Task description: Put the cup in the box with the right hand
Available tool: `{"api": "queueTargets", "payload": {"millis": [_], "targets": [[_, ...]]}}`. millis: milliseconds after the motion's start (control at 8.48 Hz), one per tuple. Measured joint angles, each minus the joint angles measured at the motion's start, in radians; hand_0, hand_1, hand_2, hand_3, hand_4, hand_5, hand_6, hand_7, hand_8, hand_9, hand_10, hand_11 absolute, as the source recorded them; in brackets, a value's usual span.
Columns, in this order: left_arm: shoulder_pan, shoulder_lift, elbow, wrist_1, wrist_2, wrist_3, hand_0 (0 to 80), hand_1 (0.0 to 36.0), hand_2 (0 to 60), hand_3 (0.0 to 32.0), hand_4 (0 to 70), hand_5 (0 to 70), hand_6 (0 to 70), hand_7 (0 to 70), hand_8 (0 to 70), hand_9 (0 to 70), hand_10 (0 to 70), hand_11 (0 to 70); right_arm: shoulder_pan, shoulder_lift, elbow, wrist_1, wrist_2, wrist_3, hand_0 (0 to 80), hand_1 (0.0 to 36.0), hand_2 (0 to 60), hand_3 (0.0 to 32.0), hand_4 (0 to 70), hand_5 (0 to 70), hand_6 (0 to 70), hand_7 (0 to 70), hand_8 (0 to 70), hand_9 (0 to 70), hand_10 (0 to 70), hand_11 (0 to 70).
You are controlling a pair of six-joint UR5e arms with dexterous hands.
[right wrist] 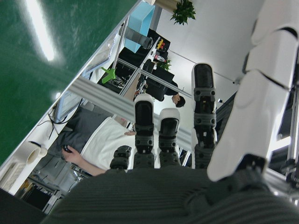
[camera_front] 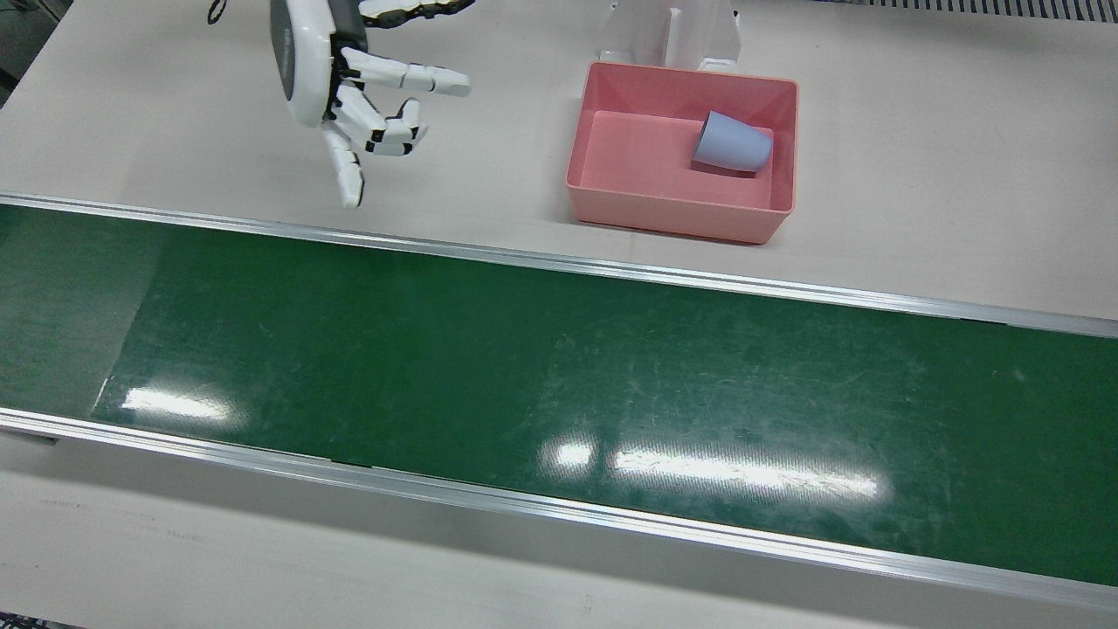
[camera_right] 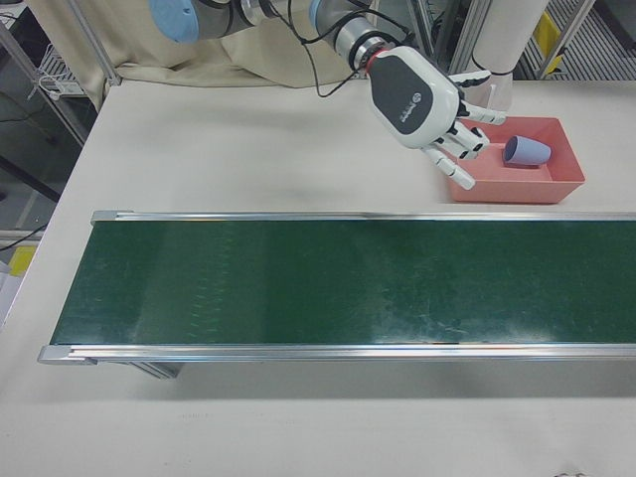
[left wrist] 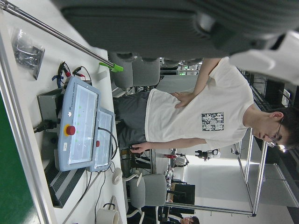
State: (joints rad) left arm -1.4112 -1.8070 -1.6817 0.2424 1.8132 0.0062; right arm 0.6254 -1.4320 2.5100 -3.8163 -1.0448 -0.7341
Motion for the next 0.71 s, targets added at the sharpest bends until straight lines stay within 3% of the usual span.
{"api": "queueTargets", "payload": {"millis": [118,354,472,590,708], "targets": [[0.0,0.0,0.0,-0.001,0.0,0.0,0.0,0.0,0.0,0.0,0.0,0.0,0.0,0.0,0.0,0.0,0.0,0.0,0.156,-0.013,-0.043,0.005,-0.098,0.116,48.4,5.0,2.3,0.0,60.0,4.5,30.0,70.0,33.0,57.0,5.8,8.6],[0.0,0.0,-0.001,-0.001,0.0,0.0,0.0,0.0,0.0,0.0,0.0,0.0,0.0,0.0,0.0,0.0,0.0,0.0,0.459,-0.022,-0.147,0.02,-0.282,0.256,47.3,6.2,8.6,0.0,54.6,4.4,29.5,70.0,33.4,57.7,6.4,9.3],[0.0,0.0,-0.001,-0.001,0.0,0.0,0.0,0.0,0.0,0.0,0.0,0.0,0.0,0.0,0.0,0.0,0.0,0.0,0.574,-0.028,-0.215,0.069,-0.358,0.301,48.2,4.6,2.8,0.0,65.2,4.4,31.4,70.0,35.4,59.6,7.0,10.0],[0.0,0.0,-0.001,0.0,0.0,0.0,0.0,0.0,0.0,0.0,0.0,0.0,0.0,0.0,0.0,0.0,0.0,0.0,0.681,-0.052,-0.298,0.155,-0.43,0.35,47.7,5.2,7.6,0.0,65.3,4.8,32.3,70.0,39.4,64.2,8.5,12.2],[0.0,0.0,-0.001,0.0,0.0,0.0,0.0,0.0,0.0,0.0,0.0,0.0,0.0,0.0,0.0,0.0,0.0,0.0,0.777,-0.086,-0.358,0.228,-0.476,0.386,46.1,7.2,20.3,0.0,59.2,6.2,34.5,70.0,48.8,70.0,15.7,22.4]]}}
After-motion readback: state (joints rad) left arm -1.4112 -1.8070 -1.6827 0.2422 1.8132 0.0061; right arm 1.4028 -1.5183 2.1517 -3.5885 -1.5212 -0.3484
